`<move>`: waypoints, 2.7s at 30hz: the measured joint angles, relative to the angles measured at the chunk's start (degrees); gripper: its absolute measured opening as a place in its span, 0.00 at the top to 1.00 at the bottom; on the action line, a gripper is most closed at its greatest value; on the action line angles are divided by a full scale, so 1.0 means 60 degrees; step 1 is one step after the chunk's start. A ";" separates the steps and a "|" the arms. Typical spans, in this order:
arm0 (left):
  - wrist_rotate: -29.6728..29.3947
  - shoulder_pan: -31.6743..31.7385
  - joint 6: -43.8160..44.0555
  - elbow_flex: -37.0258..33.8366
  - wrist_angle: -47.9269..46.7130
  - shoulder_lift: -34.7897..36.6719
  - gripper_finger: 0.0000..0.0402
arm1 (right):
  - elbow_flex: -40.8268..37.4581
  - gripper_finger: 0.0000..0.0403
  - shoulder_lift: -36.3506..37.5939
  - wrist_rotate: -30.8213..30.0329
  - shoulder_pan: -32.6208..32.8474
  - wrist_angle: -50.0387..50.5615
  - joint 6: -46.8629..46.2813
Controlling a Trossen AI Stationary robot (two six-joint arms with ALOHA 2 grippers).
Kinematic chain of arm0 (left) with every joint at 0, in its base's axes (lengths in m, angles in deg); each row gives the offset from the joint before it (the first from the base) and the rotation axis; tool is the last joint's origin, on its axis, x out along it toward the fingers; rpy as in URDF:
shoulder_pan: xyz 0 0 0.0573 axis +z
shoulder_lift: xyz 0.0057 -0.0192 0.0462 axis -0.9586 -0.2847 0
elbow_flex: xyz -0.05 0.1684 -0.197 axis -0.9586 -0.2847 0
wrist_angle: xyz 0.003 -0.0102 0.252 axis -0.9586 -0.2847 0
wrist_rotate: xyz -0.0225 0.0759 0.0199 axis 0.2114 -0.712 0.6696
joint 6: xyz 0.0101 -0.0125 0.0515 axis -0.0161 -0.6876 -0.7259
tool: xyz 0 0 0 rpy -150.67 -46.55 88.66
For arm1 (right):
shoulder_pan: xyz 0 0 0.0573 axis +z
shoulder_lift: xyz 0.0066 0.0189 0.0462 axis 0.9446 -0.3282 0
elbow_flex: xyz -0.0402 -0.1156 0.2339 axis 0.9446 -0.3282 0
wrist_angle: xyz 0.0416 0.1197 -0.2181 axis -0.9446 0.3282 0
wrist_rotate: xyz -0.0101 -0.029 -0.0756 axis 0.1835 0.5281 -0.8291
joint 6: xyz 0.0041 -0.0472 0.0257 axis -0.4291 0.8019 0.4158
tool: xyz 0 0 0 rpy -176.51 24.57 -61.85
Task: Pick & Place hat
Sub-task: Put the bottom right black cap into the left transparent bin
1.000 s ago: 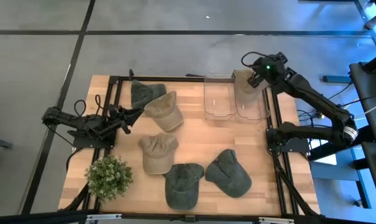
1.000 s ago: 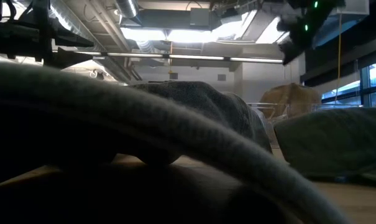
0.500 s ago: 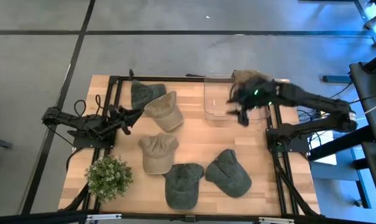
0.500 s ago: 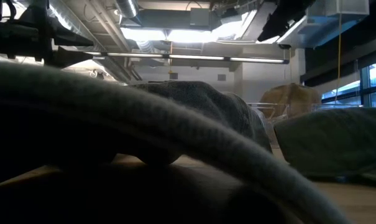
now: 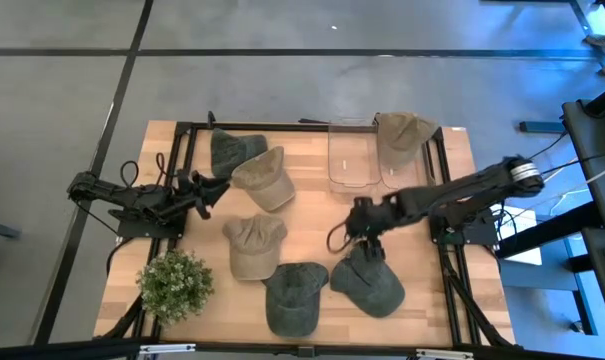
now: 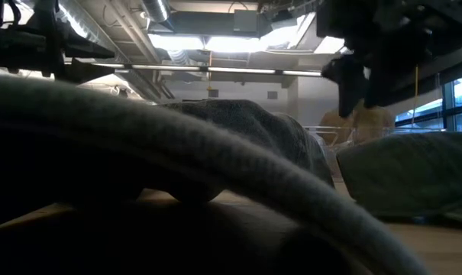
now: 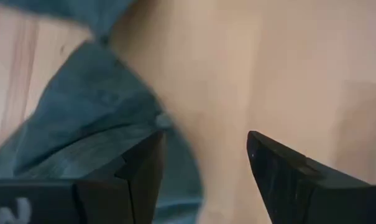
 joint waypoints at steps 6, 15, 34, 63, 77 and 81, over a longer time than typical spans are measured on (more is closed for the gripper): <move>0.0393 0.0003 0.0069 -0.0003 -0.0004 0.0003 0.61 | 0.0000 0.43 -0.1501 0.0080 0.0610 -0.1087 0.0267; 0.1003 0.0001 0.0084 -0.0003 -0.0011 0.0000 0.61 | 0.0009 0.43 -0.3002 0.0098 0.0630 -0.1204 0.0339; 0.0959 0.0003 0.0080 -0.0003 -0.0248 0.0004 0.61 | 0.0044 0.86 -0.3412 0.0269 0.0630 -0.1283 0.0192; 0.0872 0.0000 0.0076 -0.0001 -0.0253 0.0004 0.61 | 0.1780 0.97 0.2120 -0.5659 0.0395 0.0935 -0.0884; -0.0300 0.0002 0.0078 -0.0001 -0.0268 0.0004 0.61 | 0.6494 0.97 0.2315 -0.8060 -0.2124 0.0842 0.4566; -0.0377 0.0000 0.0077 0.0000 -0.0277 0.0004 0.61 | 0.6419 0.97 0.2440 -0.6307 -0.3569 0.0881 0.4795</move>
